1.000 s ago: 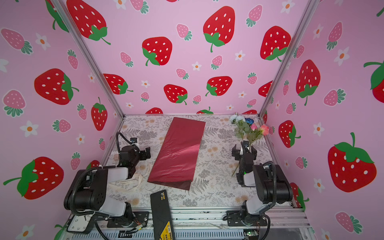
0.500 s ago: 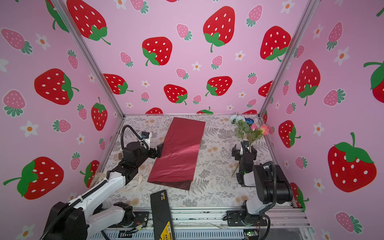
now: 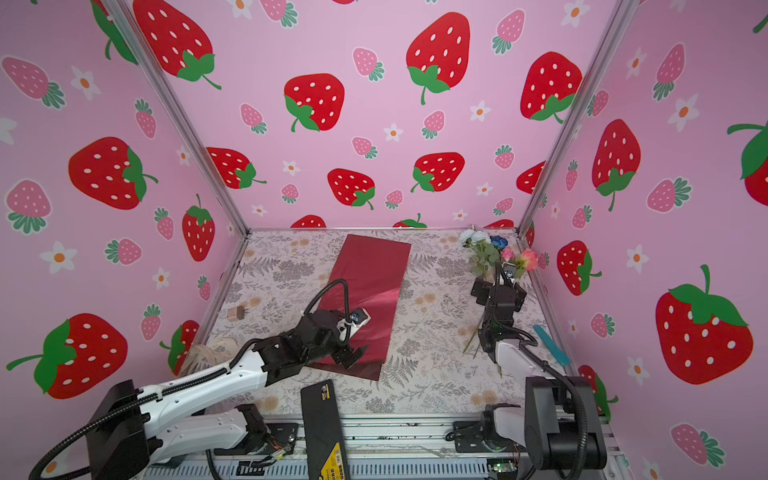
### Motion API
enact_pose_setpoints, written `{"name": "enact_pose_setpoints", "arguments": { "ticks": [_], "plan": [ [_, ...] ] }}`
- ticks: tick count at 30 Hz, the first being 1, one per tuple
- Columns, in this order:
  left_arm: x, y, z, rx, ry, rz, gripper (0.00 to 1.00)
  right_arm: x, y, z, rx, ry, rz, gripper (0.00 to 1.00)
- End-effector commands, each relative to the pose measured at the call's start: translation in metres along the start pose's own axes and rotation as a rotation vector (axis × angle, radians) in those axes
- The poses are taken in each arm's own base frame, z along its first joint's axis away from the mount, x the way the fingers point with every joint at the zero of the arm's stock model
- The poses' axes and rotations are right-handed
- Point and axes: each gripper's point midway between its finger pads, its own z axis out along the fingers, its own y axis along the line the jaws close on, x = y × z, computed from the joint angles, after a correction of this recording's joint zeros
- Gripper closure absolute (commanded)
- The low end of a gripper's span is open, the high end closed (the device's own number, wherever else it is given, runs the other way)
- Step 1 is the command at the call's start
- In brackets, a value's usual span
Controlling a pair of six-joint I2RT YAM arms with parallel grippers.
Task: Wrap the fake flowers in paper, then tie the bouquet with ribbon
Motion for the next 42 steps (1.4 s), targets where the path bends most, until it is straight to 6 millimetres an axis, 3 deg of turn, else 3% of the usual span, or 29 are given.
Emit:
{"name": "enact_pose_setpoints", "arguments": {
  "ticks": [1,11,20,23,26,30,36,42],
  "plan": [
    [0.017,-0.013,0.003,0.01,0.145,0.151,0.01,0.018,-0.005,-0.009,0.019,0.11,0.031,0.0],
    [0.037,-0.062,0.032,0.156,0.292,0.303,0.13,0.021,0.007,-0.025,-0.052,0.179,0.071,0.0],
    [0.04,-0.056,0.06,0.072,0.339,0.316,0.31,0.027,0.024,-0.029,-0.105,0.221,0.06,0.0],
    [0.039,-0.057,0.064,0.071,0.337,0.312,0.53,0.03,0.029,-0.031,-0.121,0.235,0.06,0.0],
    [0.032,-0.051,0.066,0.035,0.316,0.299,0.98,0.032,0.033,-0.033,-0.132,0.246,0.061,0.0],
    [-0.001,-0.041,0.066,-0.031,0.208,0.272,1.0,0.034,0.039,-0.036,-0.156,0.259,0.057,0.0],
    [-0.094,-0.028,0.059,-0.106,-0.086,0.199,1.0,0.028,0.027,-0.037,-0.087,0.246,0.084,0.0],
    [-0.159,-0.046,0.049,-0.005,-0.271,0.228,1.0,0.023,0.015,-0.04,-0.026,0.249,0.067,0.0]
  ]
}}
